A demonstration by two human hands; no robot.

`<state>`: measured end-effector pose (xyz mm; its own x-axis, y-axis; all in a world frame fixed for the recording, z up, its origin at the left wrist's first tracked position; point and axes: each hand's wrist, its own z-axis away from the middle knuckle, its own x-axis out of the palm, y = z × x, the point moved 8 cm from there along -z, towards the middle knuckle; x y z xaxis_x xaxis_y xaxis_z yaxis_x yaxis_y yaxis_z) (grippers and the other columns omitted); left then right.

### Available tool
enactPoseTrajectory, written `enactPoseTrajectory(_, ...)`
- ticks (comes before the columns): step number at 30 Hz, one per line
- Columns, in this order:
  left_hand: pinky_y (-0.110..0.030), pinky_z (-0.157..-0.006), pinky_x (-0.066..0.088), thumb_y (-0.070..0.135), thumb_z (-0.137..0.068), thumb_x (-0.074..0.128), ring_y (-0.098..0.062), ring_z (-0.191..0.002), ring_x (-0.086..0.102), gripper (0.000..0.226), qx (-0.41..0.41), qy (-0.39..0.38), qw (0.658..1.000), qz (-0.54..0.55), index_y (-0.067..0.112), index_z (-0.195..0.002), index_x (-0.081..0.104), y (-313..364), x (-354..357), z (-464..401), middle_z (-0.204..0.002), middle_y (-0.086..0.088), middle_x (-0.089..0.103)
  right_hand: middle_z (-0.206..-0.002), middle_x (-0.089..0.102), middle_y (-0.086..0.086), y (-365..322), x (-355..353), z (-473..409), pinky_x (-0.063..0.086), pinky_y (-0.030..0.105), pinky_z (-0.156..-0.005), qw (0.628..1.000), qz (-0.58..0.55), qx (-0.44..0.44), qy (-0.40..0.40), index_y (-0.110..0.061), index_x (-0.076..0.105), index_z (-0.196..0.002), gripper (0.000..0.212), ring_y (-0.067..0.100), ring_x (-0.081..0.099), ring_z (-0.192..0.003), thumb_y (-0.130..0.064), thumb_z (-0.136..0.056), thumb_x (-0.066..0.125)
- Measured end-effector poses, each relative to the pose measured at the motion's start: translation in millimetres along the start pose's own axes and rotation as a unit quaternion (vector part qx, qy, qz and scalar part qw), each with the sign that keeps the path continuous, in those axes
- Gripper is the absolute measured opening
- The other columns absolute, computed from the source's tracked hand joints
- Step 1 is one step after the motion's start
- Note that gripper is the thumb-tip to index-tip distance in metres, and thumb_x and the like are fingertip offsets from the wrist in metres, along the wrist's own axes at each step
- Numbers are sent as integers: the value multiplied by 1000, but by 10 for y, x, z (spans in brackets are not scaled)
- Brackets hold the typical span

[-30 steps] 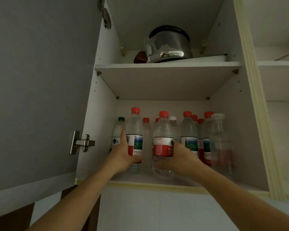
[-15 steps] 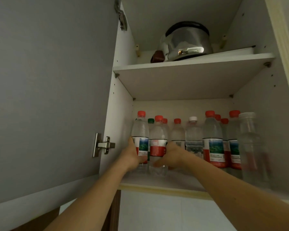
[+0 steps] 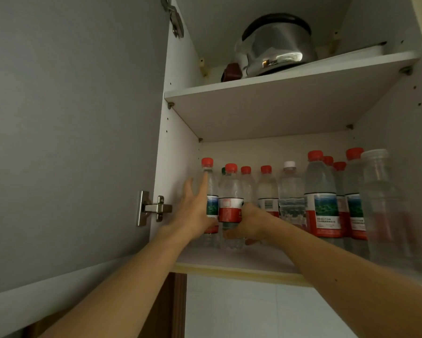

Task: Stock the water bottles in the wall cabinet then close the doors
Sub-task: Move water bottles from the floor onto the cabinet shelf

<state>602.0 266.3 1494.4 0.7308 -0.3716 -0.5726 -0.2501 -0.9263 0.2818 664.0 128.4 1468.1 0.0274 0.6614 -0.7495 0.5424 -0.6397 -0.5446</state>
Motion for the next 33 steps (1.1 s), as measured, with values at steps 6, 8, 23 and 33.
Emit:
enactPoseTrajectory(6, -55, -115, 38, 24, -73, 90, -38, -149, 26, 129, -10, -90, 986, -141, 44, -158, -6, 32, -174, -365, -167, -11, 11, -128, 62, 12, -54, 92, -79, 60, 45, -89, 1000, 11, -17, -10, -18, 55, -136, 59, 29, 63, -115, -22, -84, 82)
enactPoseTrajectory(8, -53, -113, 40, 29, -71, 92, -37, -143, 35, 127, -12, -116, 974, -194, 38, -160, 3, 41, -241, -466, -160, -15, 30, -130, 61, 12, -59, 116, -121, 61, 45, -90, 1000, 7, -6, -14, -17, 53, -138, 62, 29, 63, -116, -21, -84, 83)
enactPoseTrajectory(23, -45, -110, 32, 61, -63, 86, -34, -132, 35, 109, 68, -48, 887, -454, 28, -153, 32, 76, -396, -633, -142, -15, 41, -129, 60, 9, -136, 237, -253, 64, 40, -81, 1000, -2, 6, -6, -15, 52, -136, 65, 27, 63, -112, -24, -80, 86)
enactPoseTrajectory(33, -46, -108, 34, 62, -69, 81, -33, -128, 36, 99, 75, -3, 919, -388, 25, -149, 38, 171, -509, -518, -140, -14, 41, -120, 65, 4, -230, 63, 52, 57, 36, -86, 997, 44, -55, 15, -23, 56, -131, 52, 24, 64, -111, -34, -86, 80)
